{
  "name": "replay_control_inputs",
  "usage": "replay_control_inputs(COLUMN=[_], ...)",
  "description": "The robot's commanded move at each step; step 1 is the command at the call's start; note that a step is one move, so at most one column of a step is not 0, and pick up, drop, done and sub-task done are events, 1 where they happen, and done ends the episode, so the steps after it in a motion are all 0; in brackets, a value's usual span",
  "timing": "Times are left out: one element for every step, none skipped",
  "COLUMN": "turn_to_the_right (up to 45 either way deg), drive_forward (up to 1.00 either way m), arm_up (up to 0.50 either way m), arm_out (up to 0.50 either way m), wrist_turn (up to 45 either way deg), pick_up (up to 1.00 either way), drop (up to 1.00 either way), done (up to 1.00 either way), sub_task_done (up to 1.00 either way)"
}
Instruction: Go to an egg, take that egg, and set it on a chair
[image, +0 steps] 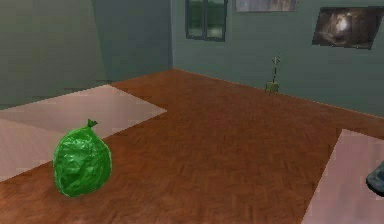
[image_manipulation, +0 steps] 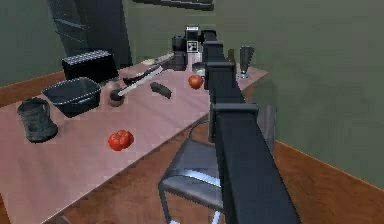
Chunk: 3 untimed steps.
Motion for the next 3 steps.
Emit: replay_control_inputs(turn_to_the_right=[0.0,0.0,0.0], drive_forward=[0.0,0.0,0.0], arm_up=[0.0,0.0,0.0], arm_out=[0.0,0.0,0.0], wrist_turn=[45.0,45.0,15.0], pick_up=[0.0,0.0,0.0], drop=[0.0,0.0,0.0], done=[0.0,0.0,0.0], sub_task_done=[0.0,0.0,0.0])
